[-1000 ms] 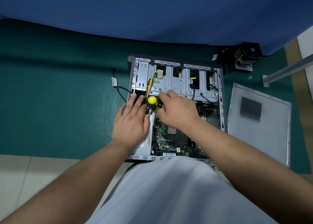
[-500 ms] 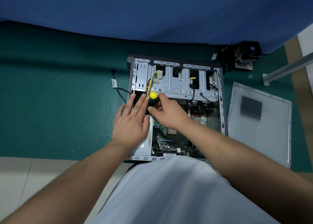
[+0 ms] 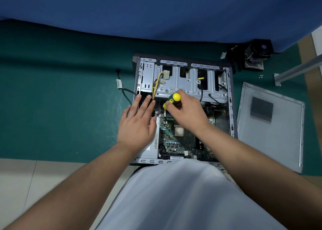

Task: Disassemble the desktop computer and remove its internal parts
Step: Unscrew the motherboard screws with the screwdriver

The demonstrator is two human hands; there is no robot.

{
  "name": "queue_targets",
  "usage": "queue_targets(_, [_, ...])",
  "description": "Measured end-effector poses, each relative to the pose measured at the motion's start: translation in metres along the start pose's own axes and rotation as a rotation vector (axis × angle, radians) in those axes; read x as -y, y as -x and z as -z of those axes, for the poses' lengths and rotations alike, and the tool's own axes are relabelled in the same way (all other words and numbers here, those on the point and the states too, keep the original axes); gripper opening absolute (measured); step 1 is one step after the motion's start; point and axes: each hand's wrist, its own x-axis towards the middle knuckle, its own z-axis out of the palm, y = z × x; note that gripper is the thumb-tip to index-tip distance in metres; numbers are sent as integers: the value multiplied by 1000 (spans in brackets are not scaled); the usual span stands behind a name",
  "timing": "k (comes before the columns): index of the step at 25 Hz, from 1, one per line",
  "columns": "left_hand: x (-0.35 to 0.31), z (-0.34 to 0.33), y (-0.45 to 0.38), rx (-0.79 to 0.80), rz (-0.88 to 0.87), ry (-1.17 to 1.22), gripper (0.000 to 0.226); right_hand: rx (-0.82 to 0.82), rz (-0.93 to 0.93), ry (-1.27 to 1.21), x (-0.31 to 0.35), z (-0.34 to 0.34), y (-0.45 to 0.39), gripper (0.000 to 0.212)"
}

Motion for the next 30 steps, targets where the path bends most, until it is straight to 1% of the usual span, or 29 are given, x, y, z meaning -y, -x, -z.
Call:
queue_targets(2, [0,0,0,5,3,-3,55,9,-37,-11,-2,3,4,23])
queue_targets(13, [-1,0,0,-6,1,0,52,10,-68,18,-12,1,5,23])
queue_targets(21, [-2,0,0,-7,2,0,52,12,-36,37,-10,2,6,23])
queue_targets(23, [-1,0,-1,-5,1,2,52,37,15,72,-8,3,6,24])
queue_targets(27, [-1,0,0,-6,0,4,52,138,200,259,-2,7,3,32])
queue_targets(30, [-1,1,-1,-2,2,4,52,259,205,310,8,17,-9,32])
